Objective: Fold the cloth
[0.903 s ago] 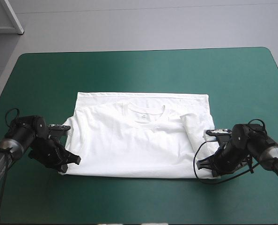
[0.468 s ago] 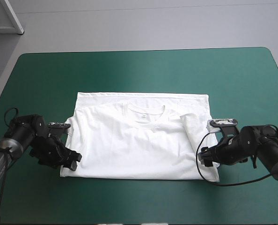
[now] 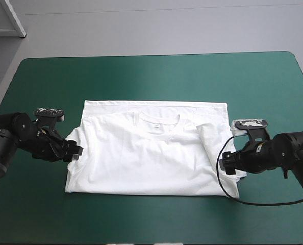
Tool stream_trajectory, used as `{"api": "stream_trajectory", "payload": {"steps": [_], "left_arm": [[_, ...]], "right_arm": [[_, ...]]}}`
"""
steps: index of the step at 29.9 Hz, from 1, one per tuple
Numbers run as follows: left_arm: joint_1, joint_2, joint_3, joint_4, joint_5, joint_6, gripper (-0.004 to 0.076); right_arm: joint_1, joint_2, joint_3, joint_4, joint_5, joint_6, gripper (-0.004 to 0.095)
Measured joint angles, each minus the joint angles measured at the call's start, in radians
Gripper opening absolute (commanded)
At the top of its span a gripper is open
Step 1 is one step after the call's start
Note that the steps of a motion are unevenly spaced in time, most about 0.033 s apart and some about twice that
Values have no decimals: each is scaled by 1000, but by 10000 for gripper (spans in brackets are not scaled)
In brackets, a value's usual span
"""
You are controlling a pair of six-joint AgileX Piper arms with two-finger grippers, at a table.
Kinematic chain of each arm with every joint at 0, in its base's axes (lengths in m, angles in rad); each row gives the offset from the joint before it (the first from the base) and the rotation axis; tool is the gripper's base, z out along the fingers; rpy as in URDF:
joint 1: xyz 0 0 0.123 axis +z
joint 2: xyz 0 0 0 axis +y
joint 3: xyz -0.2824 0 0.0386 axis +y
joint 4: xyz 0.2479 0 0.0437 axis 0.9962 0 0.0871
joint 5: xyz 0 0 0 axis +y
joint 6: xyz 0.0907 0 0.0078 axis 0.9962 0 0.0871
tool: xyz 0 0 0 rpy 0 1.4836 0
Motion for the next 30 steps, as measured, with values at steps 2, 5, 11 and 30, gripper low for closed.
{"api": "stream_trajectory", "payload": {"steps": [2,5,11,30], "left_arm": [[0,-1,31,1,-5,-1,506],[0,-1,122,0,-59,-3,506],[0,10,270,0,-196,-4,506],[9,217,283,46,-221,14,-10]], "right_arm": [[0,0,0,-1,17,3,837],[0,0,0,-1,40,10,830],[0,0,0,8,93,21,791],[0,0,159,98,77,35,785]]}}
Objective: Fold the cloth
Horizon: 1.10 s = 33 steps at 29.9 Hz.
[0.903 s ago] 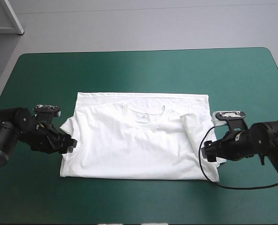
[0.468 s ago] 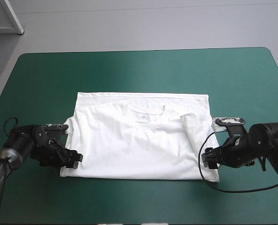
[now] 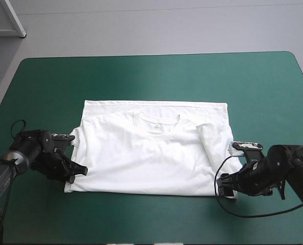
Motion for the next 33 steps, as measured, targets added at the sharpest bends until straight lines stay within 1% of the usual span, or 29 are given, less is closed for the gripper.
{"api": "stream_trajectory", "payload": {"steps": [2,7,10,13,15,18,20,22,28,33], "left_arm": [[2,-2,0,-18,-4,14,-10],[2,-25,10,-38,-17,30,-10],[2,-40,16,-58,-21,32,-10],[1,-49,23,-77,-20,34,-10],[-2,-50,25,-85,-11,34,-10],[-3,-51,26,-89,-8,36,-10],[-3,-52,28,-91,-8,38,-10],[-4,-53,28,-94,-7,40,-10],[-5,-65,27,-95,-3,42,-10],[-5,-83,-60,-95,68,42,-10]], "right_arm": [[0,0,28,7,-34,0,758],[0,0,101,65,-149,-34,648],[0,17,125,85,-192,-50,589],[0,60,135,89,-229,-55,550],[0,99,135,90,-246,-55,488],[-1,138,125,87,-246,-66,315],[-1,156,119,84,-250,-74,164],[-1,167,117,85,-263,-81,-10],[-1,146,124,90,-287,-96,-10],[-1,49,97,87,-251,-96,-14]]}}
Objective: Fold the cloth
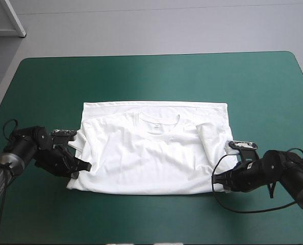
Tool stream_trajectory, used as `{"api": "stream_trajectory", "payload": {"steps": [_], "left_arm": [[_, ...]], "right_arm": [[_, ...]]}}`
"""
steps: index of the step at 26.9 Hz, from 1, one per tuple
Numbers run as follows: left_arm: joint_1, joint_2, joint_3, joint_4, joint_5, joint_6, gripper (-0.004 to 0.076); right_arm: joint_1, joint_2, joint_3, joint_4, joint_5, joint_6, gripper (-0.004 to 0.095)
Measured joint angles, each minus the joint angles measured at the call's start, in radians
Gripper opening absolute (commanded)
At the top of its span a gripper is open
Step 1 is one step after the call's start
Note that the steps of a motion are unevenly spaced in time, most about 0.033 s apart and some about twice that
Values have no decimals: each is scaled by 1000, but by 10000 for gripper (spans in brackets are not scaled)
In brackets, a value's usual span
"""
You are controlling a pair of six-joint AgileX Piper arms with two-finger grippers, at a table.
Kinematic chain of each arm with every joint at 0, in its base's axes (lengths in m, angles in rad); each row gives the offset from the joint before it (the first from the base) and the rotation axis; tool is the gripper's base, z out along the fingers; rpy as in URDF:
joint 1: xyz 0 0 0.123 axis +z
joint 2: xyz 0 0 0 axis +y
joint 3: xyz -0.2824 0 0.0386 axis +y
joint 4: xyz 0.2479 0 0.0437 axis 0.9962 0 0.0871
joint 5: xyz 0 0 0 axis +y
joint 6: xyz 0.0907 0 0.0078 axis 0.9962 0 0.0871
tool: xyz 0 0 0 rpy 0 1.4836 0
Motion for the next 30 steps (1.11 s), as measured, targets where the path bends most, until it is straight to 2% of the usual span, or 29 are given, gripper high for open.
{"api": "stream_trajectory", "payload": {"steps": [3,8,14,23,30], "left_arm": [[0,0,-85,0,43,-4,-10],[0,0,-250,0,33,-9,-10],[0,58,-480,-1,-17,-10,-10],[0,373,-758,-1,-90,-11,-10],[-1,564,-786,59,-191,-36,-10]], "right_arm": [[0,-44,-58,0,20,-1,-13],[0,-38,-190,-37,2,-5,-14],[0,64,-366,-137,-129,1,-14],[0,329,-547,-160,-406,1,-14],[0,521,-570,-187,-512,1,-14]]}}
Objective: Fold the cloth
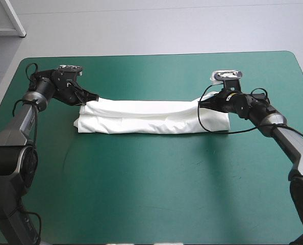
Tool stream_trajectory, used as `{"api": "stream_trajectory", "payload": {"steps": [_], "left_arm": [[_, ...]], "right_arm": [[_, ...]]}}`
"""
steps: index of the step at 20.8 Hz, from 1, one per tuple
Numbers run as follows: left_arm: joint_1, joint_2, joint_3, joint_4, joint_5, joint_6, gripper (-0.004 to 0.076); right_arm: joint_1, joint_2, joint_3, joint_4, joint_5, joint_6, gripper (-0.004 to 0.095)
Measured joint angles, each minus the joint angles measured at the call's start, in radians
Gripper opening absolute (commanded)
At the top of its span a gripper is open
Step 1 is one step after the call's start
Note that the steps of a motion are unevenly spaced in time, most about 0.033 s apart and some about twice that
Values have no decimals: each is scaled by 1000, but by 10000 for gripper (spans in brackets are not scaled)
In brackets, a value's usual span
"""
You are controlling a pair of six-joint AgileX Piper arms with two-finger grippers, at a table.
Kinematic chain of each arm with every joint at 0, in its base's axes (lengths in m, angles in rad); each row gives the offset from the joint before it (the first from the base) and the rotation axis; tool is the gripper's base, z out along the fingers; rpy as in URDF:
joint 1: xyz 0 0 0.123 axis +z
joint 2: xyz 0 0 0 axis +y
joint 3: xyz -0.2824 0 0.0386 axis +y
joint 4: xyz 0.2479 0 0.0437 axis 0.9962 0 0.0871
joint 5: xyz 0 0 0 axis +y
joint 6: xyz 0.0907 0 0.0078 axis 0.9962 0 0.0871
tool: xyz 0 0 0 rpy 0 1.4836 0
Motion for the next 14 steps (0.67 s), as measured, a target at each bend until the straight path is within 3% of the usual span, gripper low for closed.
{"api": "stream_trajectory", "payload": {"steps": [2,3,4,6,7,8,10,14], "left_arm": [[0,35,0,39,-27,-16,-8],[0,49,0,47,-47,-17,3],[0,56,0,49,-61,-20,41],[0,66,0,45,-85,-21,173],[0,67,0,40,-89,-22,253],[0,67,-2,34,-89,-22,340],[0,66,-15,32,-66,-24,428],[0,24,-81,31,16,-24,436]], "right_arm": [[0,35,0,-11,-12,1,21],[0,52,0,-15,-26,-1,106],[0,60,0,-16,-33,-1,245],[0,61,-1,-13,-41,-1,642],[0,61,-1,-5,-46,-1,773],[0,61,-2,-1,-54,-1,834],[0,53,-2,0,-57,-1,825],[0,-41,-2,0,-57,-1,810]]}}
